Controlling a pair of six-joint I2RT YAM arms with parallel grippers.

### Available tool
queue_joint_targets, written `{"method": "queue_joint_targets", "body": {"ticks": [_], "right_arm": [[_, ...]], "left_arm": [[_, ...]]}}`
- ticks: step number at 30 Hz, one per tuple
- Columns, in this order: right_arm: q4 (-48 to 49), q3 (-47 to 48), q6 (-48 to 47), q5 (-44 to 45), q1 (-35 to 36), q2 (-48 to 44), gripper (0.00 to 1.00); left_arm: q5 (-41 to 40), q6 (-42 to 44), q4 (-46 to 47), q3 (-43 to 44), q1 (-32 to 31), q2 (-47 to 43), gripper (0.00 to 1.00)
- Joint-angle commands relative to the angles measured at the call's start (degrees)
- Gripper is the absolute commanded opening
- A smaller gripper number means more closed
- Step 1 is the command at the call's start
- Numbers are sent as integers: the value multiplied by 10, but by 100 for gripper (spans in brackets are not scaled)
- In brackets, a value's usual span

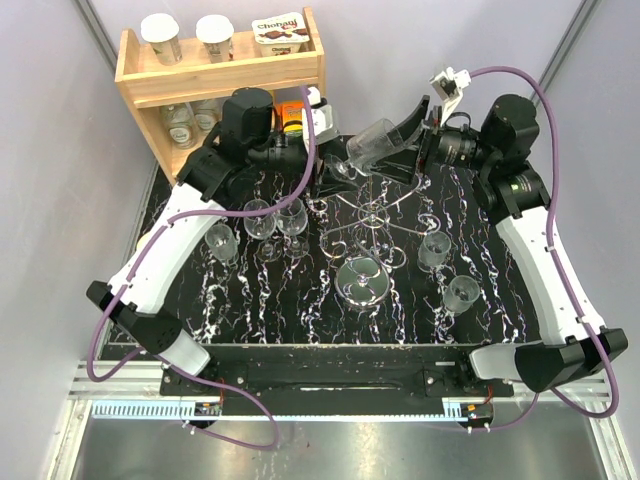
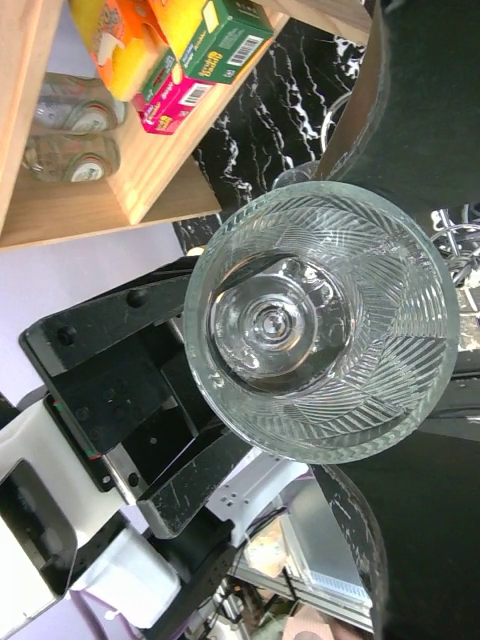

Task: Place the wine glass upside down on the wine glass rack
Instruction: Adjust the wine glass.

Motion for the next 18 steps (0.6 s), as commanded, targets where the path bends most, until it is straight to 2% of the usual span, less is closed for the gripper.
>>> {"method": "queue_joint_targets", "body": {"ticks": [1,6,18], "right_arm": [[-103,17,-118,-13,-1,-16,39],[-142,11,-156,-8,-1,-17,52],[-197,-16,-230,6,-1,-23,67]], "left_arm": [[-27,73,-47,49,7,-29,0],[-75,147,-99,48,-17,-33,0],[-163,218,-129,57,-52,-31,0]]}}
